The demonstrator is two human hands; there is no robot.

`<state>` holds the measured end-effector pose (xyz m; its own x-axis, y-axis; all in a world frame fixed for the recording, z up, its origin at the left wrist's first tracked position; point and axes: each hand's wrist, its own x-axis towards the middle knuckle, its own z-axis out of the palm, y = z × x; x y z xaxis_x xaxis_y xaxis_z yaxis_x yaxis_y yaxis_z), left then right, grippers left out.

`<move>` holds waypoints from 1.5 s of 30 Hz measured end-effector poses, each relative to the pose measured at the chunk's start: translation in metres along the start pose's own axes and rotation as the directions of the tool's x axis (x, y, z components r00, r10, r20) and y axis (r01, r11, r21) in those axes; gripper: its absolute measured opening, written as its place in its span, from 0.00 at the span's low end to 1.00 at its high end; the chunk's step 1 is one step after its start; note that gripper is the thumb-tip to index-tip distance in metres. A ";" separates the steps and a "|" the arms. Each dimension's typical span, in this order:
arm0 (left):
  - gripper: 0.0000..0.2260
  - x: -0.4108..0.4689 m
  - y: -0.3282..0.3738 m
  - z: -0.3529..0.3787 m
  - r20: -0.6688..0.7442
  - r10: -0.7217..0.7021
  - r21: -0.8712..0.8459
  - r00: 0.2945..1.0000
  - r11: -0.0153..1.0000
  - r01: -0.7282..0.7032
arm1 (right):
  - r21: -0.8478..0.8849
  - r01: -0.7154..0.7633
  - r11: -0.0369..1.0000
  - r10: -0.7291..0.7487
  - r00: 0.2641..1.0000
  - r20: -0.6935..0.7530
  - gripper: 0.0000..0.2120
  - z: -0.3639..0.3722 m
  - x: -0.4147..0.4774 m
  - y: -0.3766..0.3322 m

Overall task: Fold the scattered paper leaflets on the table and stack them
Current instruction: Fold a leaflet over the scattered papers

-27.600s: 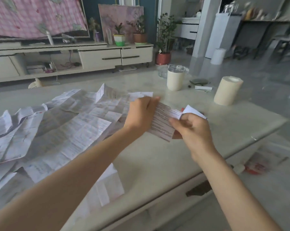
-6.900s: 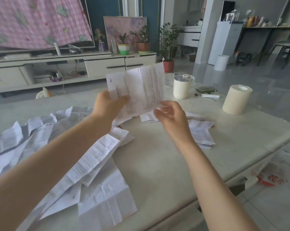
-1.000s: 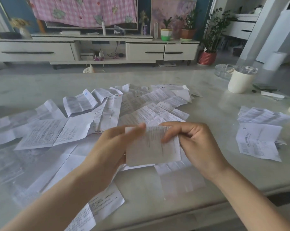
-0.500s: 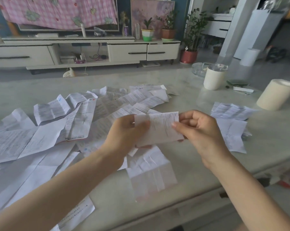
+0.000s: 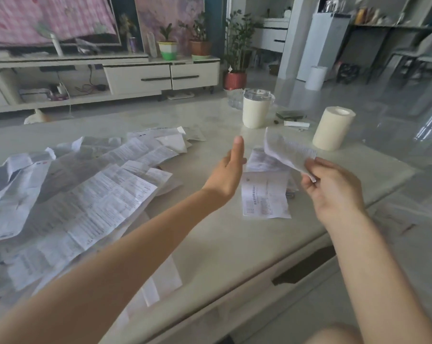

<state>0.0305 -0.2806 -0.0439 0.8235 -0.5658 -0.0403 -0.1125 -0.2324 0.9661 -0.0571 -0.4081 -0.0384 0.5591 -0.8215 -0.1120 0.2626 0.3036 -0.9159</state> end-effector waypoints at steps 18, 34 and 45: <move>0.09 0.002 -0.046 -0.001 -0.140 0.194 0.373 0.971 0.919 -0.130 | -0.925 0.268 0.269 -0.095 0.963 0.251 0.04 -0.023 0.008 0.046; 0.11 0.010 -0.031 0.001 0.162 0.028 0.392 0.986 0.916 -0.090 | -0.785 0.581 0.214 -0.087 0.812 0.578 0.20 -0.023 0.008 0.035; 0.05 -0.038 -0.024 -0.042 0.142 0.284 0.474 0.948 0.821 -0.317 | -0.561 0.540 0.627 0.067 0.681 0.730 0.04 0.002 -0.022 0.025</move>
<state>0.0254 -0.2206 -0.0544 0.6699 -0.7149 0.2003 -0.6171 -0.3862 0.6855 -0.0611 -0.3810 -0.0582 0.9718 -0.1868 0.1440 0.0254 -0.5243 -0.8512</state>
